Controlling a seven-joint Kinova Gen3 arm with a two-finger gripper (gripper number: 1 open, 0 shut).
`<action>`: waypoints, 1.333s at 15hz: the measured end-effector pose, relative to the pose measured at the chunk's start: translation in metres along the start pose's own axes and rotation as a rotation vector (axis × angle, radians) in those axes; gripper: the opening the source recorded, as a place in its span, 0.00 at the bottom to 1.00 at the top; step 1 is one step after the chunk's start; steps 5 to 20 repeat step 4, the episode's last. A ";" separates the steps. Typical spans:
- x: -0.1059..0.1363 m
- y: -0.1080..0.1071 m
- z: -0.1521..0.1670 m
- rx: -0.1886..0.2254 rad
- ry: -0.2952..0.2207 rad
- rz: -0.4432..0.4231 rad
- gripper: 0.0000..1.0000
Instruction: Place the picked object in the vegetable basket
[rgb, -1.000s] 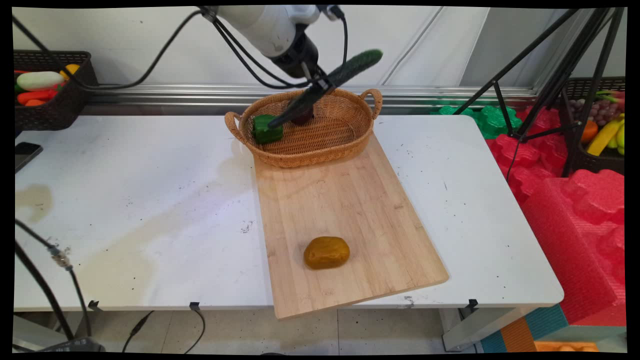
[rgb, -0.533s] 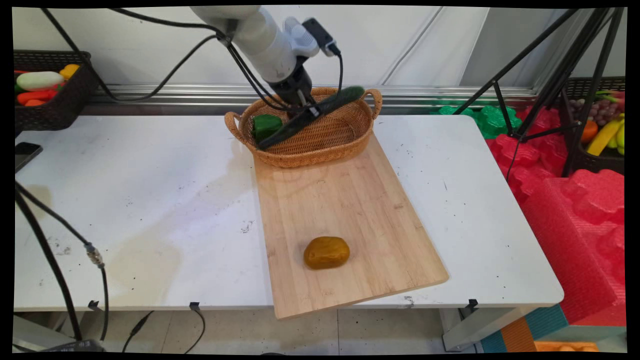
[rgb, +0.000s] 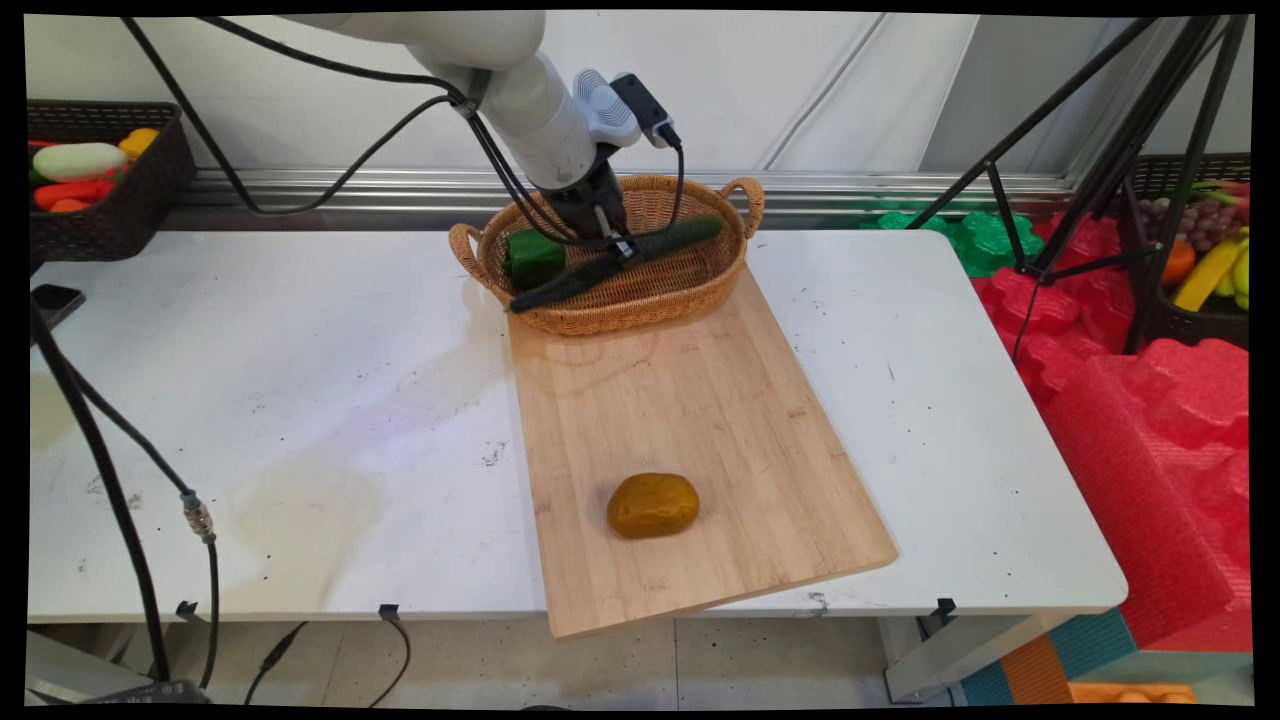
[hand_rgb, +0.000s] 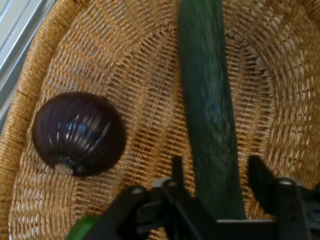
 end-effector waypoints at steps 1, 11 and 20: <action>0.001 0.000 0.001 0.000 0.004 0.002 1.00; 0.004 0.001 -0.002 0.009 0.025 0.005 1.00; 0.004 0.001 -0.002 0.009 0.025 0.005 1.00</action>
